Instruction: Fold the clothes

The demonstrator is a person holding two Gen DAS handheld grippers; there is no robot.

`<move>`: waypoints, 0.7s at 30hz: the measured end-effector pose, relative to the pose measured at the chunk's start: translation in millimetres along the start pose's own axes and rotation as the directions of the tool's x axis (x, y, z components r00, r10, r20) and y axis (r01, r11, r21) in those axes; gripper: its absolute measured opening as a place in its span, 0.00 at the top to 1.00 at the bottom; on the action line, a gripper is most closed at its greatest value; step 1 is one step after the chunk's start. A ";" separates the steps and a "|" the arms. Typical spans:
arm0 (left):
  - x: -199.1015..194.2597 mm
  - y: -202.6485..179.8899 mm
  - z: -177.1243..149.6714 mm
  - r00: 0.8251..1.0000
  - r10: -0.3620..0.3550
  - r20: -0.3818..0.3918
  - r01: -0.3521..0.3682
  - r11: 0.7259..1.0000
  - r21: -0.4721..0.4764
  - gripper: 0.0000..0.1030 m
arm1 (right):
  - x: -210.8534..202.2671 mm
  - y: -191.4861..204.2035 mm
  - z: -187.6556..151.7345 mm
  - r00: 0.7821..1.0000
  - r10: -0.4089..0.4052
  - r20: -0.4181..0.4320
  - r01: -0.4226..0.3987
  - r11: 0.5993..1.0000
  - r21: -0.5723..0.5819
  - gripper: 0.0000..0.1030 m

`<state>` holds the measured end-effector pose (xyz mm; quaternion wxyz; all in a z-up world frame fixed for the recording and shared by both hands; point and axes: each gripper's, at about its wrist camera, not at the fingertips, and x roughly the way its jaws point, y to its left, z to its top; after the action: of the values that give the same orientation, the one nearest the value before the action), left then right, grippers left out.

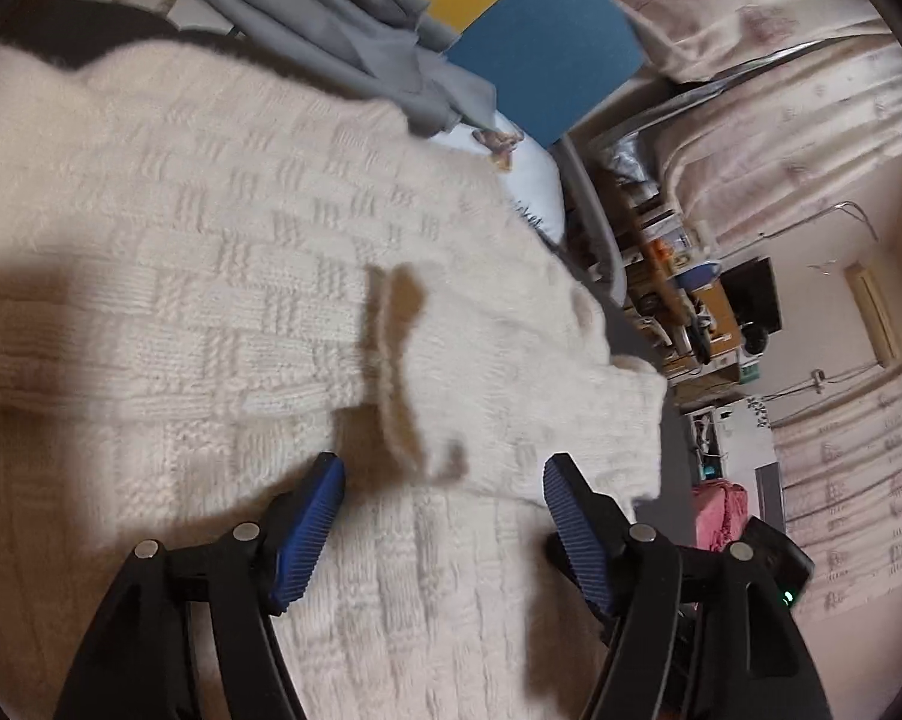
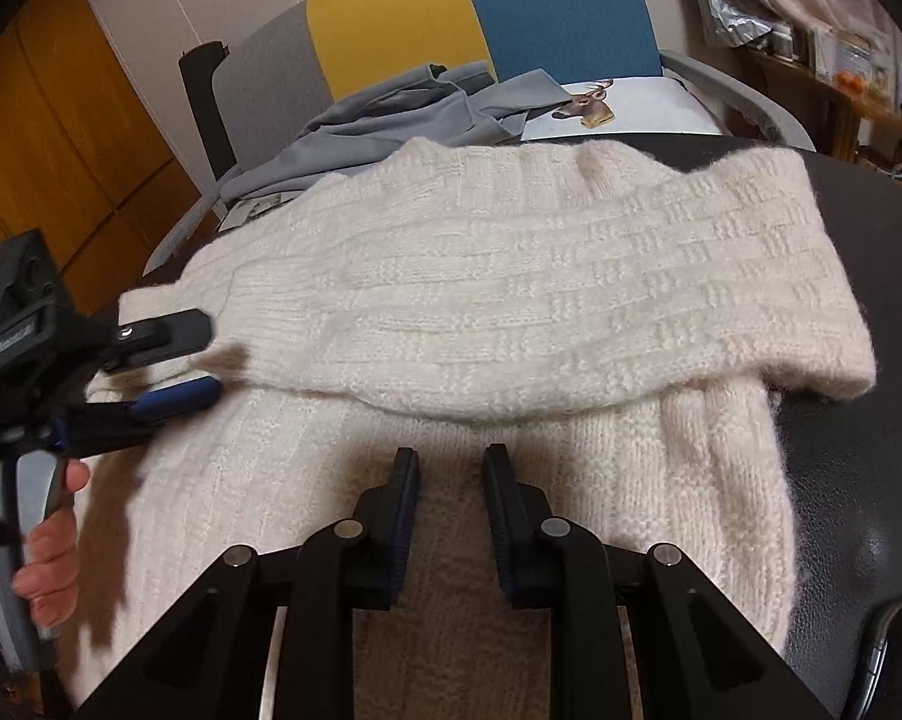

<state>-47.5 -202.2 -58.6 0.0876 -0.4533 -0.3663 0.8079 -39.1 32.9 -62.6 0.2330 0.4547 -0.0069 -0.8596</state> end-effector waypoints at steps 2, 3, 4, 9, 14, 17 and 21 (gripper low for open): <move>6.1 -8.6 4.9 0.999 0.045 0.020 -0.045 0.999 0.020 0.34 | -0.1 -0.1 -0.9 1.000 0.001 0.004 -0.001 1.000 0.003 0.78; 10.7 -12.9 6.7 0.997 0.069 0.017 -0.070 0.997 0.033 0.38 | -0.1 -0.1 -1.4 1.000 0.002 0.005 -0.002 1.000 0.005 0.78; 15.8 -17.3 8.1 0.996 0.091 0.010 -0.091 0.995 0.052 0.50 | -0.1 -0.1 -1.8 1.000 0.002 0.007 -0.002 1.000 0.007 0.78; 29.7 -38.6 8.9 0.993 0.115 -0.040 -0.106 0.978 0.178 0.95 | -2.7 -7.8 -1.6 0.999 0.040 0.015 -0.041 0.998 0.048 0.78; -16.9 -68.5 28.0 0.999 0.015 0.046 -0.027 0.967 0.252 0.95 | -21.7 -21.8 3.1 0.994 0.095 0.057 -0.098 0.994 0.045 0.91; -41.5 -78.8 48.9 0.995 -0.013 0.097 -0.013 0.964 0.267 0.95 | -21.5 -38.3 8.4 0.994 0.091 0.058 -0.096 0.991 0.095 0.93; -57.1 -75.0 64.5 0.992 -0.002 0.126 -0.033 0.960 0.277 0.95 | -13.5 -59.9 16.2 0.999 0.005 0.046 -0.011 0.991 0.130 0.95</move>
<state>-80.4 -208.6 50.5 0.1209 -0.3877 -0.2501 0.8789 -69.0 88.5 -56.0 0.2062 0.4490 -0.0704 -0.8666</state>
